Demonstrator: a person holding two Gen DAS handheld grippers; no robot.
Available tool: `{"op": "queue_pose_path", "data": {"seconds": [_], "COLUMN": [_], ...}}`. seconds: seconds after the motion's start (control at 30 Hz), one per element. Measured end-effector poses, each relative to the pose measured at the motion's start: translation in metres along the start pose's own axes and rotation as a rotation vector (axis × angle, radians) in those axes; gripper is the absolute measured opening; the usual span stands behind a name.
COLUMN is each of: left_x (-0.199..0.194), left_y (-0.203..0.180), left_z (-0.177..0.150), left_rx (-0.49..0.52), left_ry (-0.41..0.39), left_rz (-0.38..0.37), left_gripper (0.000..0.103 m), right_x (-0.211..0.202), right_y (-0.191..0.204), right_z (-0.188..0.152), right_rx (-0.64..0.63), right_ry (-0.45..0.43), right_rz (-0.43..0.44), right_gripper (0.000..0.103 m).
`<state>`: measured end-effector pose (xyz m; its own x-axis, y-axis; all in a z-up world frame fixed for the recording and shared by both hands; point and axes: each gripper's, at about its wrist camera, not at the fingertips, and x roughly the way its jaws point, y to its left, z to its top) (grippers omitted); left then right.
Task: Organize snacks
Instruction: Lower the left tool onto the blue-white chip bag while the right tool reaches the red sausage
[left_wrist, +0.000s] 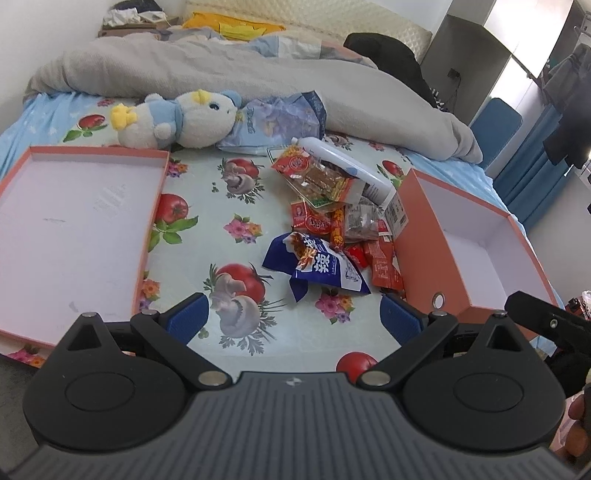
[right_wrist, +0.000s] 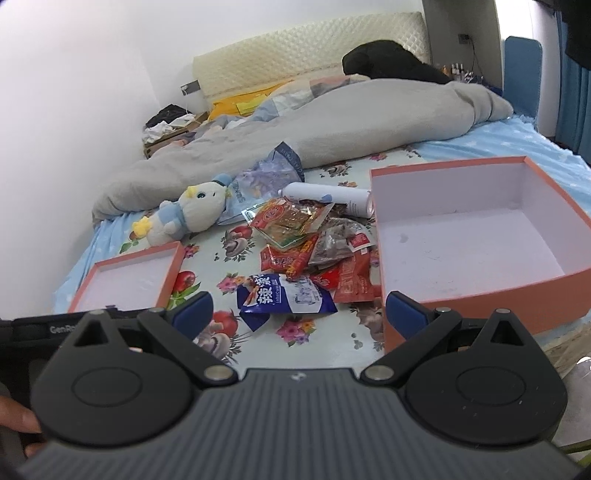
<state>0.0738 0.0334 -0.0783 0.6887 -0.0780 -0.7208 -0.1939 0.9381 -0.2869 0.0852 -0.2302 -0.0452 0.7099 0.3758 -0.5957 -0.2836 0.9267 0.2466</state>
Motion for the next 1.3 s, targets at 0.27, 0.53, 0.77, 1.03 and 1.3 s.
{"op": "queue_pose_path", "data": {"seconds": [0.27,0.53,0.77,1.03,1.3], "left_x": [0.045,0.089,0.132,0.166,0.195], "left_y": [0.016,0.032,0.042,0.034,0.034], "left_z": [0.01,0.027,0.031,0.031,0.035], "left_rx": [-0.063,-0.129,-0.204,-0.184,-0.208], "left_ry": [0.082,0.119,0.158,0.167,0.177], "left_rz": [-0.093,-0.13,-0.206,-0.299,-0.359], "left_gripper": [0.101,0.101,0.101,0.099,0.087], "right_x": [0.034,0.077,0.126,0.17,0.21], "right_y": [0.005,0.01,0.004,-0.007,-0.018], "right_z": [0.017,0.032,0.042,0.046,0.039], "right_rx": [0.007,0.011,0.019,0.076,0.135], "right_ry": [0.033,0.089,0.135,0.17,0.246], "right_rz": [0.042,0.078,0.056,0.053,0.055], "right_gripper": [0.102,0.096,0.066,0.059,0.058]}}
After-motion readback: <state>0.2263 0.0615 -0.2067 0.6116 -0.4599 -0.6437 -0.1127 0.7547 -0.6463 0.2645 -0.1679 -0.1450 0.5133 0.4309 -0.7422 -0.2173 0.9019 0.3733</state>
